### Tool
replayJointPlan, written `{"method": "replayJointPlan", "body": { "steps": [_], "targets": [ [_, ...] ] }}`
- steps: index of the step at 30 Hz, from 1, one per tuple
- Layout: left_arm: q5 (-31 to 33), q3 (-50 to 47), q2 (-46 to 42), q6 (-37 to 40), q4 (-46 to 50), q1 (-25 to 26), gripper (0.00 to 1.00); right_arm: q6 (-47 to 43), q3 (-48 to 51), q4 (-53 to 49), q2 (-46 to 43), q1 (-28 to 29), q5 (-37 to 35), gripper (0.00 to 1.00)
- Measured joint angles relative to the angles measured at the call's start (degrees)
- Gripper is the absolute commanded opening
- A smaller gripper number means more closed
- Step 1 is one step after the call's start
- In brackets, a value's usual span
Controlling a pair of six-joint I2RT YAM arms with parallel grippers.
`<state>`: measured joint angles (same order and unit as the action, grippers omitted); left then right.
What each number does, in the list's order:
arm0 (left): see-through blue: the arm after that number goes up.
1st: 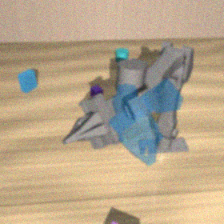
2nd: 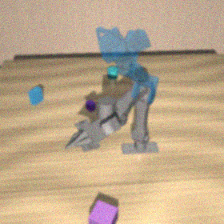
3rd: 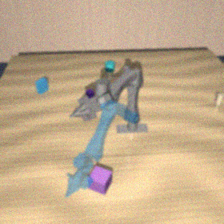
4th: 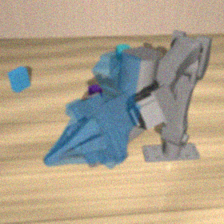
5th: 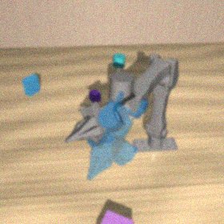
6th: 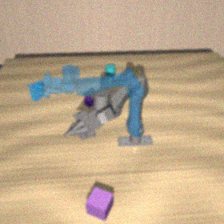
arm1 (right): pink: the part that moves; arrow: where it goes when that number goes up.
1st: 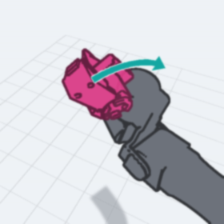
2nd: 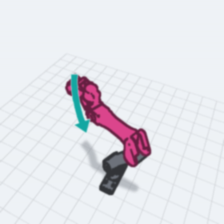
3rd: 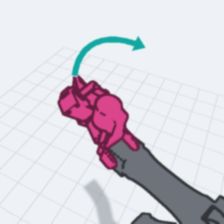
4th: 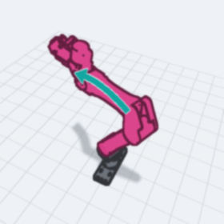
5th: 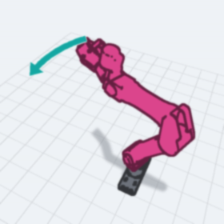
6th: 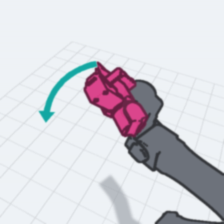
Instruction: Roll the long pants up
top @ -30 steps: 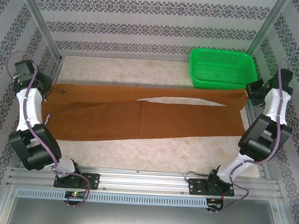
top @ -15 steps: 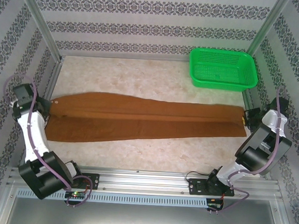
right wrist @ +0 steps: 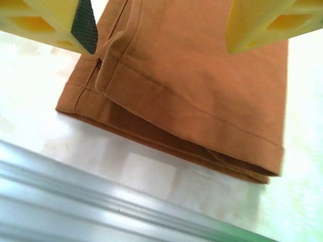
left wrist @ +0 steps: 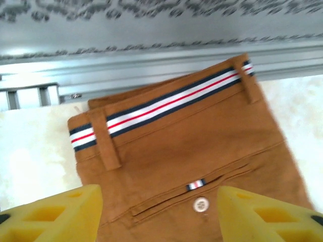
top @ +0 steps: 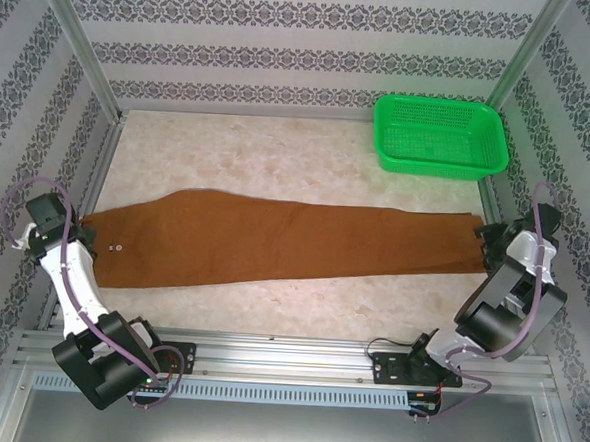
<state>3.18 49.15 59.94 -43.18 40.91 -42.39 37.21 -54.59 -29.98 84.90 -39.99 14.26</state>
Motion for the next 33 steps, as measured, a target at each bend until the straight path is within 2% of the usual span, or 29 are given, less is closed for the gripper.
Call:
{"method": "replayJointPlan", "body": {
  "steps": [2,4,5,6,7,8,9,11,14,17,23,28,29,32,33],
  "targets": [
    [-1.7,3.4,0.2,-0.2,-1.2,0.0,0.55,0.1,-1.2,0.1,-1.1,0.9,-1.0,0.71],
    [-4.9,5.5,0.2,-0.1,-4.4,0.8,0.46,0.1,-2.3,0.1,-2.4,3.7,-2.8,0.69],
    [-6.3,5.7,0.2,-0.1,-5.8,1.7,0.43,0.0,-2.5,0.2,-3.1,5.7,-3.4,0.64],
    [-7.7,5.7,0.5,0.3,-6.8,3.4,0.35,-0.5,-2.6,0.3,-3.9,8.8,-4.1,0.55],
    [-8.8,5.6,1.2,1.0,-7.3,6.0,0.24,-0.8,-2.7,0.4,-4.6,12.9,-4.9,0.31],
    [-9.8,5.2,1.9,1.4,-7.6,8.4,0.07,-1.4,-2.8,0.7,-5.0,16.7,-5.2,0.00],
    [-10.7,4.2,2.8,2.2,-8.2,11.1,0.00,-1.6,-2.8,1.0,-5.2,21.2,-5.9,0.00],
    [-13.1,0.3,4.5,3.9,-9.6,15.3,0.00,-1.8,-2.8,1.4,-4.8,29.3,-6.9,0.00],
    [-15.7,-6.4,7.5,4.7,-10.4,16.9,0.00,-1.9,-2.8,1.8,-2.5,34.9,-6.8,0.00],
    [-16.6,-9.6,11.7,5.7,-10.5,16.8,0.00,-2.1,-2.8,1.5,2.4,35.2,-7.0,0.00],
    [-15.7,-8.2,21.3,5.9,-12.0,16.7,0.00,-3.0,-2.8,-1.1,12.7,33.1,-8.0,0.00],
    [-16.4,-4.1,28.0,5.0,-12.2,14.8,0.00,-3.1,-3.9,-2.3,14.5,28.6,-8.0,0.02],
    [-16.5,-2.7,29.5,4.8,-12.4,14.2,0.00,-3.1,-4.0,-2.3,14.4,27.2,-8.0,0.07],
    [-16.7,0.0,32.5,4.0,-13.7,12.4,0.00,-3.0,-3.0,-1.7,13.2,21.6,-8.2,0.40],
    [-16.7,0.6,33.2,3.8,-14.1,11.8,0.00,-3.1,-2.3,-1.6,12.2,19.5,-8.3,0.45]
  ]
}}
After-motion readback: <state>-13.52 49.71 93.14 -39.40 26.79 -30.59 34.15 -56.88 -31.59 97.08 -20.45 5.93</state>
